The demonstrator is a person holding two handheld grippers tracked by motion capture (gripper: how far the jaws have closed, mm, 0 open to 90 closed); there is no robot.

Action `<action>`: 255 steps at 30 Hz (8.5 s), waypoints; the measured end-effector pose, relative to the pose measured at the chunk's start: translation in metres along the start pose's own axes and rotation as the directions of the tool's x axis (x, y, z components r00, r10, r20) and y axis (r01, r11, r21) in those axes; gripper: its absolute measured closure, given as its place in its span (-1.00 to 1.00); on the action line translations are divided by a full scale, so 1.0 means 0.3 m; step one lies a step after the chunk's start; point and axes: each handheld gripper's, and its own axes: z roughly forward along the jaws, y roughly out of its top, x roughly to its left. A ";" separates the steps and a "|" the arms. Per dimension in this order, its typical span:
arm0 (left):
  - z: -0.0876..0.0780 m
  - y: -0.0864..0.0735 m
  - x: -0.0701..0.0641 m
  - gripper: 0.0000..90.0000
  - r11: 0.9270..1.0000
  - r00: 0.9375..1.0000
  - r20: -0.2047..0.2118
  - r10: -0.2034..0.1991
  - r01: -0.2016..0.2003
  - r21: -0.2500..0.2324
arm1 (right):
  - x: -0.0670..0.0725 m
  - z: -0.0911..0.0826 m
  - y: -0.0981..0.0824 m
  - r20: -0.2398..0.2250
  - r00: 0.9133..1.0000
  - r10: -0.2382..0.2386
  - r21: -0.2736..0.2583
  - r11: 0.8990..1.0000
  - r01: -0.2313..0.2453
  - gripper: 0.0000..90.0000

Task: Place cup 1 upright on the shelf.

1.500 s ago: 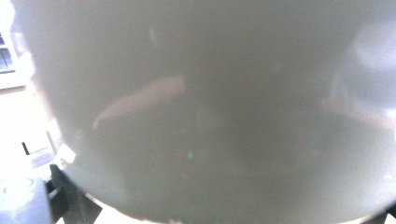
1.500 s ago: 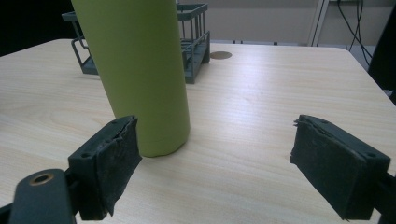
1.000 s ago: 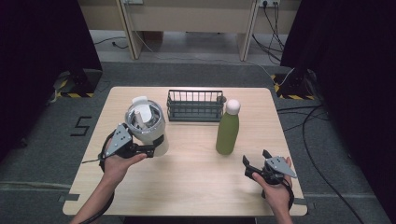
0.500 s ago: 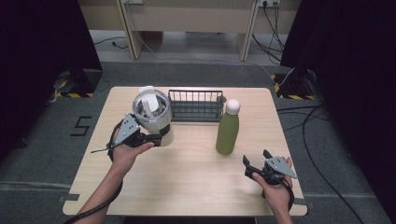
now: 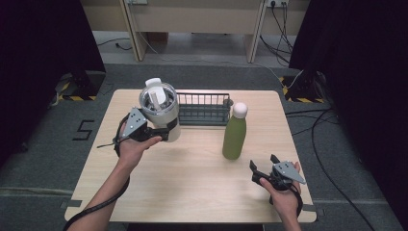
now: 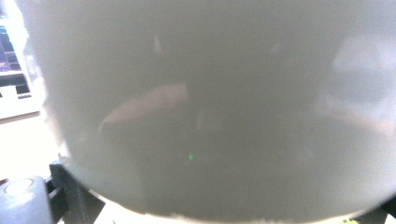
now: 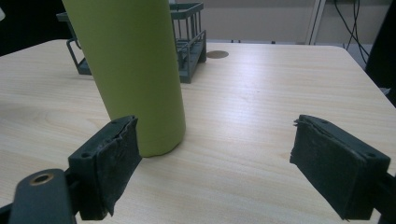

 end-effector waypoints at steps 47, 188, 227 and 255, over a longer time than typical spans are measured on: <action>0.244 0.076 0.080 -0.82 1.000 0.999 -0.033 -0.018 0.018 -0.018 | -0.001 0.005 -0.008 -0.007 1.000 0.002 0.008 1.000 -0.002 -0.67; 0.607 -0.160 0.178 -0.83 0.972 0.979 -0.186 -0.087 0.124 0.202 | 0.001 0.021 -0.027 -0.039 0.999 -0.001 0.038 0.999 0.002 -0.66; 0.534 -0.159 0.190 -1.00 0.969 0.993 -0.120 -0.021 0.050 0.241 | 0.013 0.022 -0.029 -0.049 0.998 -0.027 0.051 0.998 0.030 -0.67; 0.402 -0.118 0.180 -1.00 0.978 0.995 -0.101 0.011 0.010 0.207 | 0.020 0.021 -0.023 -0.043 0.999 -0.031 0.044 0.999 0.033 -0.67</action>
